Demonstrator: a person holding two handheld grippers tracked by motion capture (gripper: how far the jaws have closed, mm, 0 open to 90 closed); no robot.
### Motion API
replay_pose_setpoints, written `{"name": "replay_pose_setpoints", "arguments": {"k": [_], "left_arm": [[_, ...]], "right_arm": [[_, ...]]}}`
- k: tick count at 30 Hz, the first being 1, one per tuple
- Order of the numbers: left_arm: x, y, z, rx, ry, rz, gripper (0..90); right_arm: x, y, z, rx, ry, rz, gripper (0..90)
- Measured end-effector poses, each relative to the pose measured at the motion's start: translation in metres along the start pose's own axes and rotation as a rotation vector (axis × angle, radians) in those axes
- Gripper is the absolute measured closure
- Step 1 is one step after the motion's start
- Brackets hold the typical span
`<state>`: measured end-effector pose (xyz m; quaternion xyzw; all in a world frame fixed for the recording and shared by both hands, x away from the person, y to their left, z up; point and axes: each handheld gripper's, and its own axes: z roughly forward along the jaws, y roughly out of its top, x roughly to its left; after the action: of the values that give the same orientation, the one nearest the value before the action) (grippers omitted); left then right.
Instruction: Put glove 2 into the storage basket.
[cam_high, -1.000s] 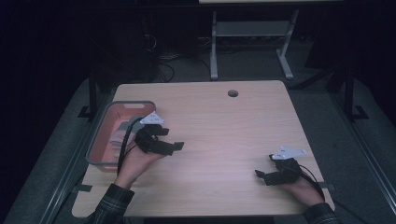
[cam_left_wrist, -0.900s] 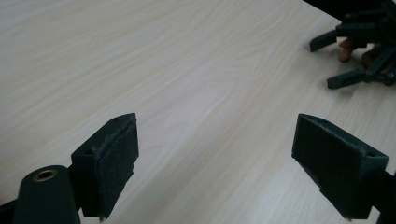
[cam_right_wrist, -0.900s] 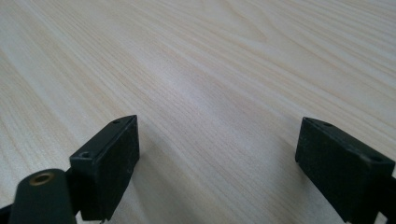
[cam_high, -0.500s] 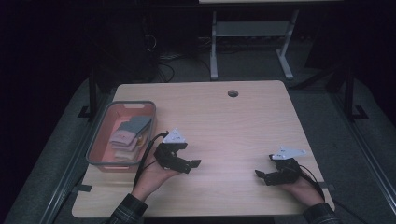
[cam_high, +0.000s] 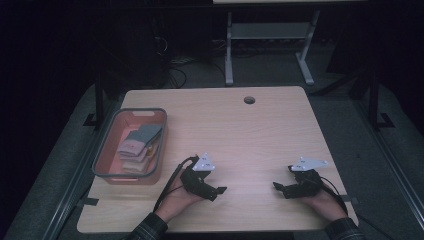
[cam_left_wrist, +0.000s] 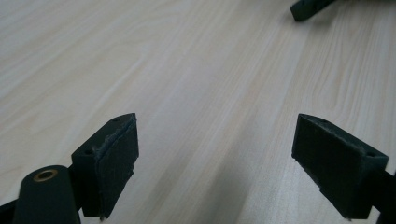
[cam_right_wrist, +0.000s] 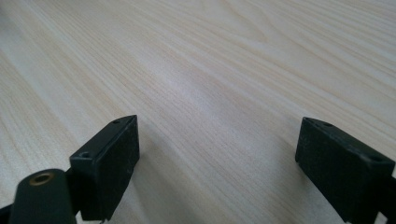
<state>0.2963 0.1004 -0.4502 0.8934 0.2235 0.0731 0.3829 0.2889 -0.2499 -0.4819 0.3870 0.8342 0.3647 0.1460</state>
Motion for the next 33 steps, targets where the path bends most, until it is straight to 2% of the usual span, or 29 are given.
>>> {"name": "replay_pose_setpoints", "arguments": {"k": [4, 10, 12, 14, 15, 17, 33], "left_arm": [[-0.003, -0.004, 0.010, 0.009, 0.002, 0.017, 14.1], [-0.005, -0.009, 0.015, 0.002, 0.008, 0.027, 13.6], [-0.005, -0.011, 0.018, 0.016, 0.009, 0.034, 13.3], [-0.005, -0.014, 0.021, 0.019, 0.022, 0.041, 13.0], [-0.005, -0.016, 0.023, 0.006, 0.014, 0.028, 12.4], [-0.006, -0.017, 0.023, -0.006, 0.016, 0.031, 12.4], [-0.006, -0.017, 0.023, -0.006, 0.012, 0.034, 12.6]], "right_arm": [[0.000, 0.000, 0.000, 0.000, 0.000, 0.001, 13.1], [0.000, 0.000, 0.000, 0.000, 0.000, -0.001, 13.1], [0.000, 0.000, 0.000, 0.000, 0.000, 0.000, 13.1], [0.000, 0.000, 0.000, -0.001, -0.001, 0.000, 13.1], [0.000, 0.000, 0.000, 0.000, 0.000, 0.000, 13.1], [0.000, 0.000, 0.000, 0.000, 0.000, 0.000, 13.1], [-0.001, 0.000, 0.000, -0.004, -0.001, -0.008, 13.1]]}}
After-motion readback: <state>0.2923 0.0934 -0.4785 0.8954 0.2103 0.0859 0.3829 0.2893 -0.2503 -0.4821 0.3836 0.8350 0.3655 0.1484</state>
